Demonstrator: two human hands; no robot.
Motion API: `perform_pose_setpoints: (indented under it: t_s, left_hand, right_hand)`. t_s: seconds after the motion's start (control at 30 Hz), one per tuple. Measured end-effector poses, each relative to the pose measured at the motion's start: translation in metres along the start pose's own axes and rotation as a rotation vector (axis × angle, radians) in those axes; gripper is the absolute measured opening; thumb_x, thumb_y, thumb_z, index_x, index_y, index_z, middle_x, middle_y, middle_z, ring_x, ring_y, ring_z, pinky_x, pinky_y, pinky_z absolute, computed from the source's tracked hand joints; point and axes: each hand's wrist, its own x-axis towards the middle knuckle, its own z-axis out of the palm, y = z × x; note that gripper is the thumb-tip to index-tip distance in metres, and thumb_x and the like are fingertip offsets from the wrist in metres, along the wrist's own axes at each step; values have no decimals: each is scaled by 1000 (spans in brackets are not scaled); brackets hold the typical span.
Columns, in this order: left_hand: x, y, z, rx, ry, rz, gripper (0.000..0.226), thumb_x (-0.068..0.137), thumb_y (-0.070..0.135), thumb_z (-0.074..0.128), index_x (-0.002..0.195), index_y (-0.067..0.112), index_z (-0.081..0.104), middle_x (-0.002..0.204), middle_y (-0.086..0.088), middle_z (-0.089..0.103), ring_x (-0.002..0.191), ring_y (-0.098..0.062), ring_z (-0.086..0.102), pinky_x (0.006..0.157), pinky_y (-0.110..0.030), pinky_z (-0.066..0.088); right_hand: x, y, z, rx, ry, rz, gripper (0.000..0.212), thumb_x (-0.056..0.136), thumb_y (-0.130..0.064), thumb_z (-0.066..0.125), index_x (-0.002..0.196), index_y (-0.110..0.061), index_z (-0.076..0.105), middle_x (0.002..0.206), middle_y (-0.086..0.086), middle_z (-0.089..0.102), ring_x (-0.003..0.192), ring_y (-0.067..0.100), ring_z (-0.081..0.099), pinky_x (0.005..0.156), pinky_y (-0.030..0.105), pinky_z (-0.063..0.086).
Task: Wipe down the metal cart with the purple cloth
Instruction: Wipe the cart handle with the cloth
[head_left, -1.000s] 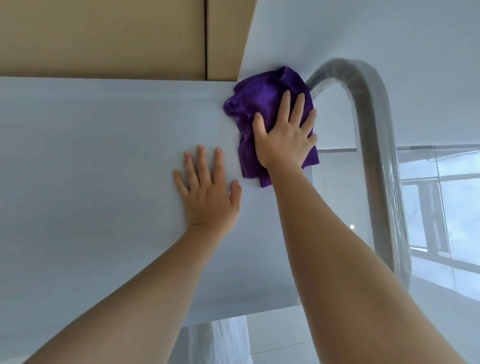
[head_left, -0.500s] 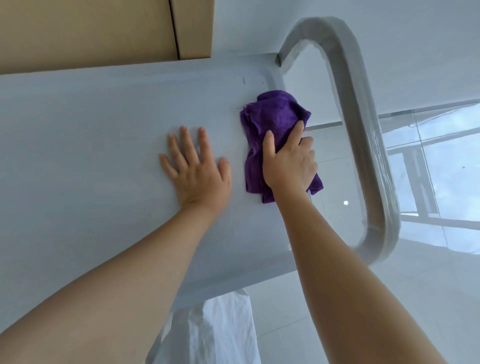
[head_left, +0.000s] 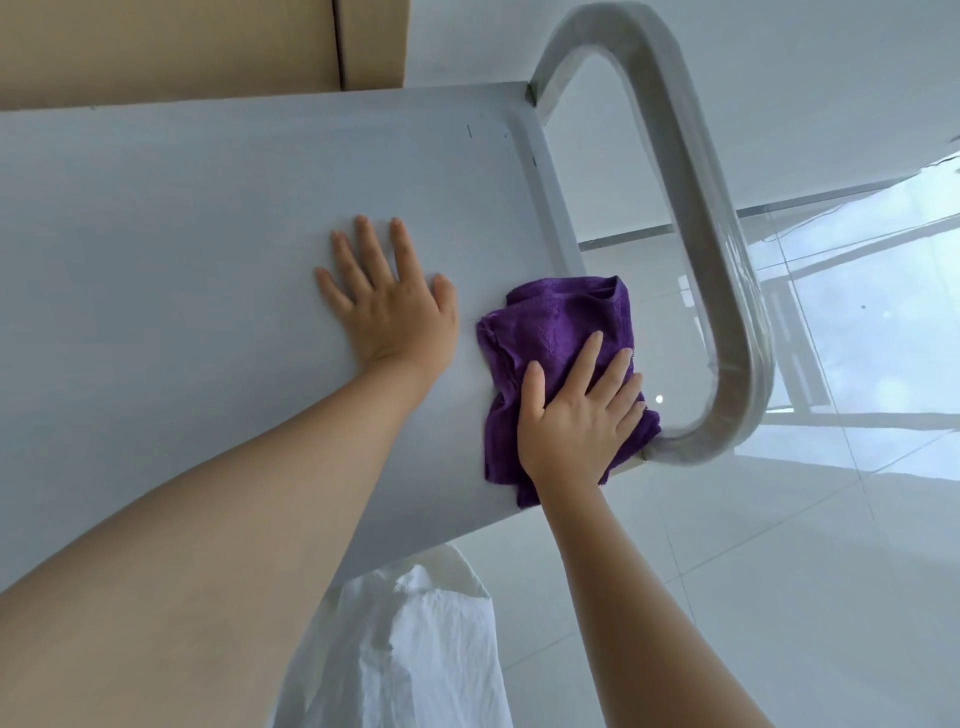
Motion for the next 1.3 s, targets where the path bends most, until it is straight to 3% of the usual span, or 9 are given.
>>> perform_pose_setpoints:
  t_s: [0.17,0.33,0.43,0.63,0.77,0.9,1.1,1.23,1.3]
  left_hand:
    - [-3,-4,-2,-21,6,30,64,95,36,37,150,17,11,157,-13,-1,144,-34,-4,112,-52,-6]
    - [0,-6,-2,-15,7,42,64,95,36,37,150,17,12,157,-13,-1,144,-33,-4,112,-51,-7]
    - [5,-5,-2,-25,5,28,63,94,36,38,150,18,14,157,-13,1,144,-33,-3,112,-51,-7]
    - [7,-6,2,-42,74,18,64,82,37,33,138,8,43,146,-22,35,135,-45,29,107,-61,17]
    - [9,-6,2,-43,87,11,61,81,37,36,132,7,50,140,-23,43,129,-45,39,101,-64,25]
    - [7,-6,1,-95,98,32,62,87,45,31,131,7,51,140,-21,44,129,-45,38,103,-62,23]
    - [1,-10,-12,-434,143,20,79,83,56,18,144,8,31,150,-9,32,142,-31,18,113,-42,-2]
    - [0,-24,-37,-932,155,-27,80,83,55,27,147,7,21,151,-5,27,136,-6,22,111,-17,9]
    - [-2,-42,-52,-969,190,-25,70,89,45,34,146,7,22,150,-5,30,129,4,22,103,-3,12]
  right_hand:
    - [-1,-3,-4,-39,-41,19,87,77,-65,7,151,-19,12,154,17,17,137,39,19,111,53,10]
    - [35,-19,-11,10,-74,40,76,89,-60,30,150,-20,10,146,10,28,127,31,30,105,48,20]
    - [59,-33,-15,-18,-96,-66,76,90,-59,30,150,-19,6,146,10,28,126,32,32,105,47,22]
    - [108,-68,-18,-54,-101,-285,76,92,-57,29,151,-17,2,149,12,24,126,33,33,104,46,26]
    - [134,-96,-18,-72,-99,-361,75,92,-57,27,151,-17,1,153,14,15,131,34,29,105,48,25]
    - [145,-115,-17,-95,-98,-421,71,93,-56,26,151,-21,2,158,13,2,143,30,7,111,52,16]
    - [133,-124,-14,-133,-105,-473,67,94,-57,19,151,-27,2,158,10,-7,145,27,-10,112,58,3]
    - [95,-145,-7,-113,-144,-505,68,94,-59,18,151,-28,-1,158,10,-9,145,27,-11,111,58,-3]
    - [72,-160,-2,-114,-157,-522,69,94,-60,17,151,-27,-3,158,10,-10,145,28,-11,111,58,-2]
